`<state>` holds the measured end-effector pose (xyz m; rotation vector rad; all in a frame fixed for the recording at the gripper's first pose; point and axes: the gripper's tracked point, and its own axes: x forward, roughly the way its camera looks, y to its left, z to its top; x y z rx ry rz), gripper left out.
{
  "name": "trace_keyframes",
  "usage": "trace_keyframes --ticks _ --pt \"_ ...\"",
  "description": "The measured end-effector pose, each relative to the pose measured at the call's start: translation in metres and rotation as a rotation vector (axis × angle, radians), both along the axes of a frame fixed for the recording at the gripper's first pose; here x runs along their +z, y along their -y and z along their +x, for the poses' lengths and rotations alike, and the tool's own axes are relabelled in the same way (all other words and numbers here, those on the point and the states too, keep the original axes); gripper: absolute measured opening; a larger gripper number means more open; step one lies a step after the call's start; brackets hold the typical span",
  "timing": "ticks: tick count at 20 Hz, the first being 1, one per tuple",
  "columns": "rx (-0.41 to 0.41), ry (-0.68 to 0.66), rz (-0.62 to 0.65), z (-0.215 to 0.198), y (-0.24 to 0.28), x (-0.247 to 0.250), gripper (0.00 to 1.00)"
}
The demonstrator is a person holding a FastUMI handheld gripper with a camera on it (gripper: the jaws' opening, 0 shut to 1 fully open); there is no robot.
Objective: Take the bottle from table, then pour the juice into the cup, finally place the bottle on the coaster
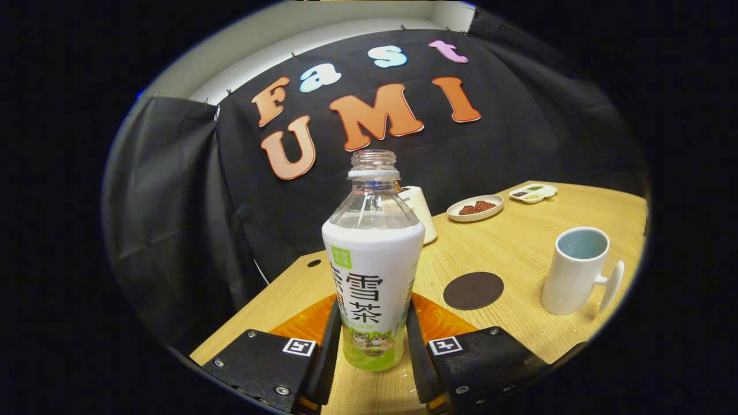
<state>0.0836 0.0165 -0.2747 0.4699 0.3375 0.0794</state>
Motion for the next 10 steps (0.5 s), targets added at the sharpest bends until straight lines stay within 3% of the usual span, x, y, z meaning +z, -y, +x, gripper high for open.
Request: trace_keyframes --ticks 10 --pt "-0.119 0.003 0.445 0.019 0.02 0.007 0.56"
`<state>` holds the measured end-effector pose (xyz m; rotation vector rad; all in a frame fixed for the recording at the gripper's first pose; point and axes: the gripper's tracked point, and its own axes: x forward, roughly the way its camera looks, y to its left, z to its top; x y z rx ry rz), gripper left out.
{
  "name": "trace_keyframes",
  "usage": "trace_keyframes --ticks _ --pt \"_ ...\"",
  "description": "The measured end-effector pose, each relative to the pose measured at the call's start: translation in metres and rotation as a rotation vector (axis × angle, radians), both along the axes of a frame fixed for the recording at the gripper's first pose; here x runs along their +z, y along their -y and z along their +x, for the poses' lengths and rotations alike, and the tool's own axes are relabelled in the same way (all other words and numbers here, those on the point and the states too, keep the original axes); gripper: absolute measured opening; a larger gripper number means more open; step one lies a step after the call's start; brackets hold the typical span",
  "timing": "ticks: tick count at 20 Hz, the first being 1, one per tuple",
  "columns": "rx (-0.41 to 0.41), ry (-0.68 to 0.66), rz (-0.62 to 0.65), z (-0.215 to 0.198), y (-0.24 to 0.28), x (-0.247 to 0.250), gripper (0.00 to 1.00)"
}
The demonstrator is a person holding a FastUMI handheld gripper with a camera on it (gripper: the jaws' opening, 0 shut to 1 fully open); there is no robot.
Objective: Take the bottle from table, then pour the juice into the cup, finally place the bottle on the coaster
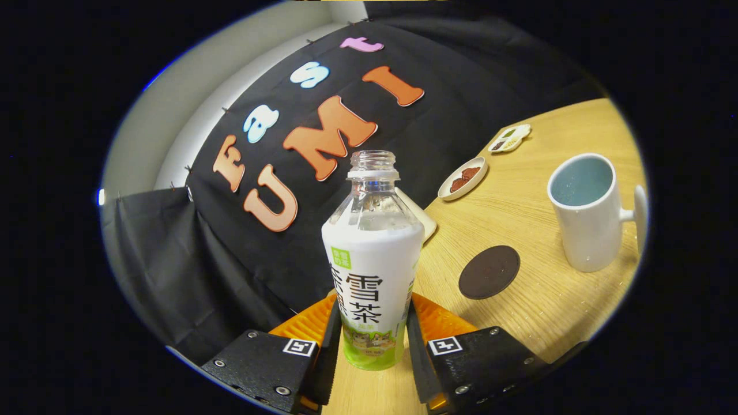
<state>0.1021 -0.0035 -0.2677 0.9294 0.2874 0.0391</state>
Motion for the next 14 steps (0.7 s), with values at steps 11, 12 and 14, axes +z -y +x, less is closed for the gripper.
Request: trace_keyframes --ticks 11,12,14 --pt "-0.149 -0.005 0.355 -0.002 0.021 0.008 0.56" --pt "-0.159 -0.005 0.389 0.001 0.023 0.008 0.56" --pt "-0.172 -0.01 0.436 0.004 0.024 0.008 0.56"
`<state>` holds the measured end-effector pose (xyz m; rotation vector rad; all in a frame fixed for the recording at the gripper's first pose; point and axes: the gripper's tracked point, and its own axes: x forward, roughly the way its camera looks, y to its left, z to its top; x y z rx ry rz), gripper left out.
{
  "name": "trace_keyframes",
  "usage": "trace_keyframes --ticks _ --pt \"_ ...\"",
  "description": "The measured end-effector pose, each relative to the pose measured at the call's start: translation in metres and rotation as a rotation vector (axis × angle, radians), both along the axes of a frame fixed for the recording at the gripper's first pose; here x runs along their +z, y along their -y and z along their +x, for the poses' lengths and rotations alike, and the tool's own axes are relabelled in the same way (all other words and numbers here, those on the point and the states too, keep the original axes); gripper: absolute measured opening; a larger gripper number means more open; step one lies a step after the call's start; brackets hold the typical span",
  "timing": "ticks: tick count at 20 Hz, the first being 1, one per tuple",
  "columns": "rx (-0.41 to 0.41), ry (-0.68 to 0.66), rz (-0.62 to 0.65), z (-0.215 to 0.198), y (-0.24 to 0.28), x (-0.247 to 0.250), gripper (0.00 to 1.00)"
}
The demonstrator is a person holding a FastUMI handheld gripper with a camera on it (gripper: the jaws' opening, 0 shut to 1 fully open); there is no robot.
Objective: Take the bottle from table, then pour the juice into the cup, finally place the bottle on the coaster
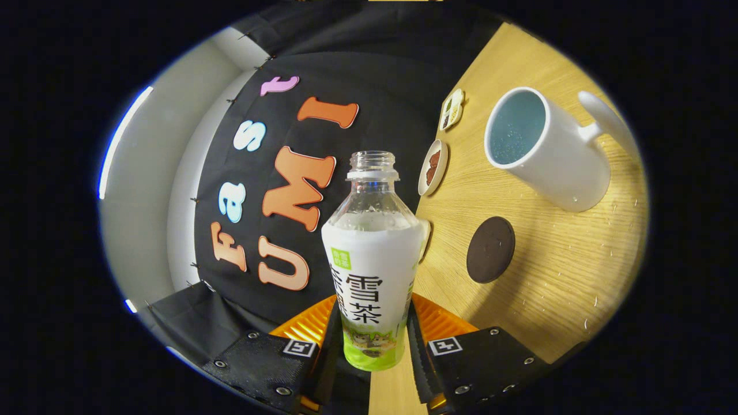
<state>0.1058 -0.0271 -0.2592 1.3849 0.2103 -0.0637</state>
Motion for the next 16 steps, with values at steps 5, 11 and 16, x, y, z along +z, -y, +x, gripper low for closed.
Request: trace_keyframes --ticks 5,11,16 --pt "-0.048 -0.013 0.092 0.003 0.01 0.002 0.56" --pt "-0.093 -0.021 0.209 0.005 0.018 0.003 0.56" --pt "-0.118 -0.025 0.285 0.007 0.024 0.004 0.56"
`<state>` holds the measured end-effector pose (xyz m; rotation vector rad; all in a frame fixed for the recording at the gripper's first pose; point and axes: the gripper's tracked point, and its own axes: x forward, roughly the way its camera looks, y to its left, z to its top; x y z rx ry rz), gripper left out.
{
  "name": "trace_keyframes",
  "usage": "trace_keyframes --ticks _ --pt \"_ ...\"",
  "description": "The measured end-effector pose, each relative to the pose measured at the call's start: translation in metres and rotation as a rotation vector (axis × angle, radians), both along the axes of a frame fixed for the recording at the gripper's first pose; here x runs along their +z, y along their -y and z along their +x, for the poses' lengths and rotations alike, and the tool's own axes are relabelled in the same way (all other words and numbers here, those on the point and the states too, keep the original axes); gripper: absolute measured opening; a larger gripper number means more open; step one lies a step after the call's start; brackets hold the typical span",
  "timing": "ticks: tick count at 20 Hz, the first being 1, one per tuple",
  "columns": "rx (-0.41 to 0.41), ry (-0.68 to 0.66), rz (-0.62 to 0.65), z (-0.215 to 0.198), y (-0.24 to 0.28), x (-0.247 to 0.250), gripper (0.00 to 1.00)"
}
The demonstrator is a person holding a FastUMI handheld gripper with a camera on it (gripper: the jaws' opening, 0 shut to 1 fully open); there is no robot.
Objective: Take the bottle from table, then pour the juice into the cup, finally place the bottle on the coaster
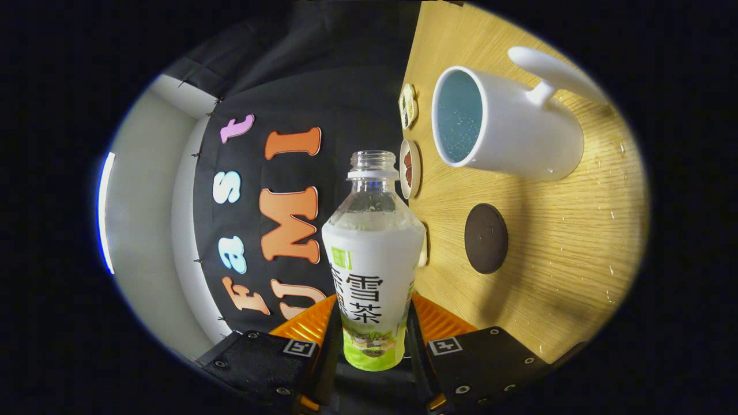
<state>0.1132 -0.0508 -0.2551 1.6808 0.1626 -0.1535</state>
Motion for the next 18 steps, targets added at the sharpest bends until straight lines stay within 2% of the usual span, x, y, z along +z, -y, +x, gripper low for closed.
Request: trace_keyframes --ticks 7,18 --pt "-0.032 0.0 0.086 0.001 0.007 0.002 0.56" --pt "-0.052 -0.001 0.099 0.004 0.021 0.007 0.56"
